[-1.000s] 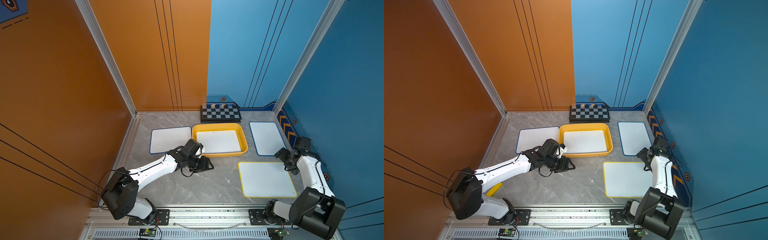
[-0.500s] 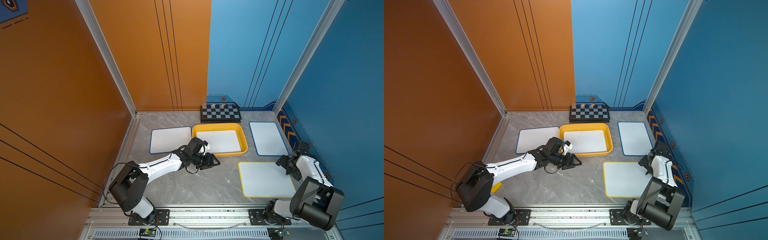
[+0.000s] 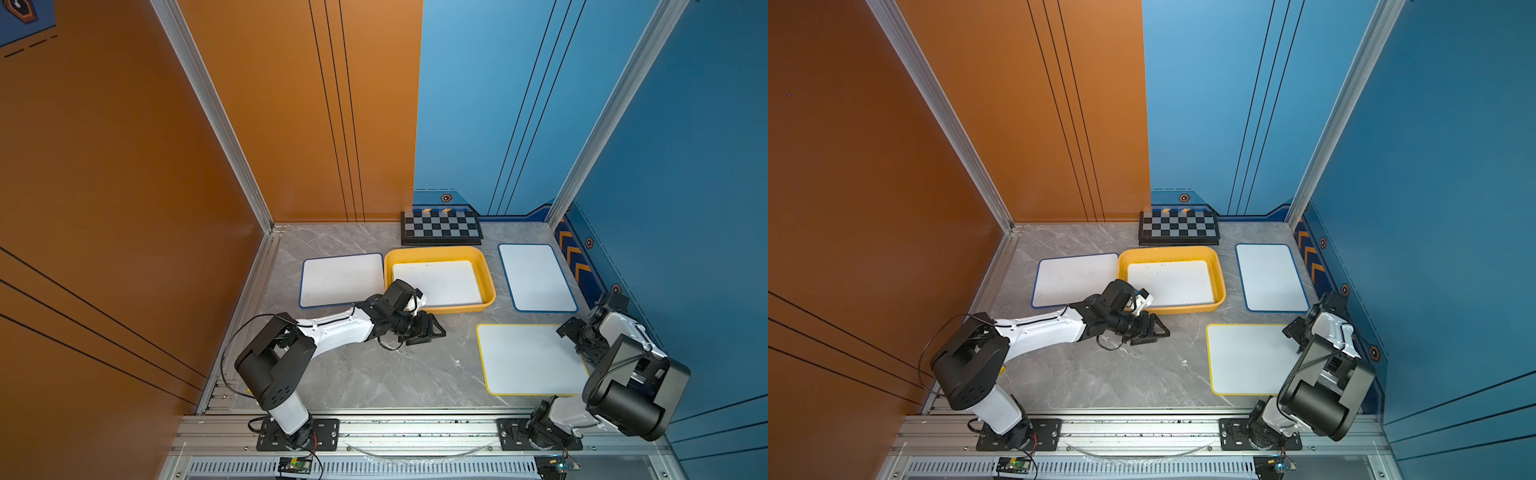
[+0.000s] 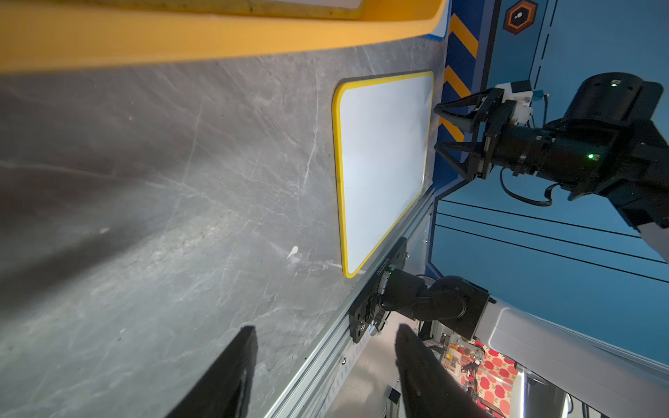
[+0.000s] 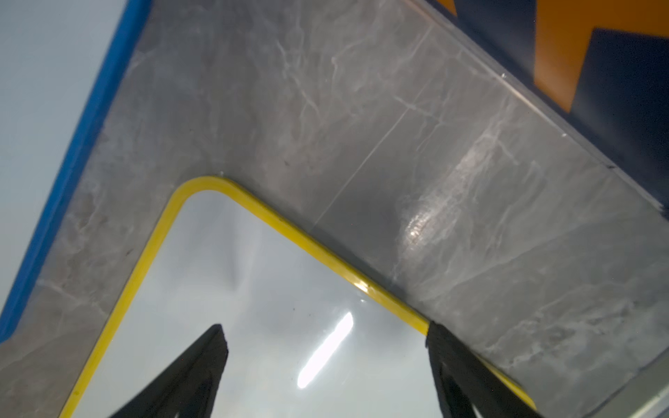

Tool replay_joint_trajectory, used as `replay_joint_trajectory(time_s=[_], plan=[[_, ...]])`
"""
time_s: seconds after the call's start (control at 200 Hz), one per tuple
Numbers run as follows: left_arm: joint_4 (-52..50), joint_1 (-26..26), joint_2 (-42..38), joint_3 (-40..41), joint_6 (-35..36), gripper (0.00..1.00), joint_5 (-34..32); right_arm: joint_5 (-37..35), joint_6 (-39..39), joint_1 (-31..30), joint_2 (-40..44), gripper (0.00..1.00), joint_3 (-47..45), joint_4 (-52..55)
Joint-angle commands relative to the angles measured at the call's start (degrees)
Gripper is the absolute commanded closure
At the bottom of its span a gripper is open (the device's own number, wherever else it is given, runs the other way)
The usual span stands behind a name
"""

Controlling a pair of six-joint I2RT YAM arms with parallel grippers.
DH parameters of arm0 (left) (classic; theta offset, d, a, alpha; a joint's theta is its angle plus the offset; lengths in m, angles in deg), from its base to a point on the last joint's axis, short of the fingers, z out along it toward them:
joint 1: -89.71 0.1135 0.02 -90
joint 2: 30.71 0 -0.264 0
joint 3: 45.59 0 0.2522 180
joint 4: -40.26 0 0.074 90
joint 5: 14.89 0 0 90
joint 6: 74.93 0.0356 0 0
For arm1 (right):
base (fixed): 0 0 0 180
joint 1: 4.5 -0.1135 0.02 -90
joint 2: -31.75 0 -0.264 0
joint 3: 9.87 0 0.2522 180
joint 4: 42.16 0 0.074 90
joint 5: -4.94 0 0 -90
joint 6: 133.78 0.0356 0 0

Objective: Put the whiteboard into the storage box
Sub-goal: Move the whiteboard to the center of the board.

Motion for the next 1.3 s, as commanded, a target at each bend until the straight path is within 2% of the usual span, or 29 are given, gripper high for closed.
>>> replay_joint_trajectory(time_s=[0.0,0.22,0.606,1.131,1.296], plan=[[2.29,-1.01,0.08,-0.06,-0.82,0.37,1.19,3.75,-0.42,3.03,-1.39,0.12,0.19,-1.25],[3.41,-1.57,0.84,0.89,-1.16,0.37,1.23,5.1,-0.09,3.03,-2.01,0.12,-1.2,-1.99],[7.44,-4.35,5.9,3.56,-5.01,0.37,0.36,5.07,1.34,-3.33,-0.39,0.12,-3.16,-0.27],[10.26,-6.27,11.56,4.69,-7.41,0.37,-1.03,3.22,4.64,-20.64,3.21,0.12,-5.1,1.6],[12.4,-6.48,18.29,-2.16,-7.8,0.36,0.72,1.72,5.14,-23.13,1.35,0.12,-5.64,1.54]])
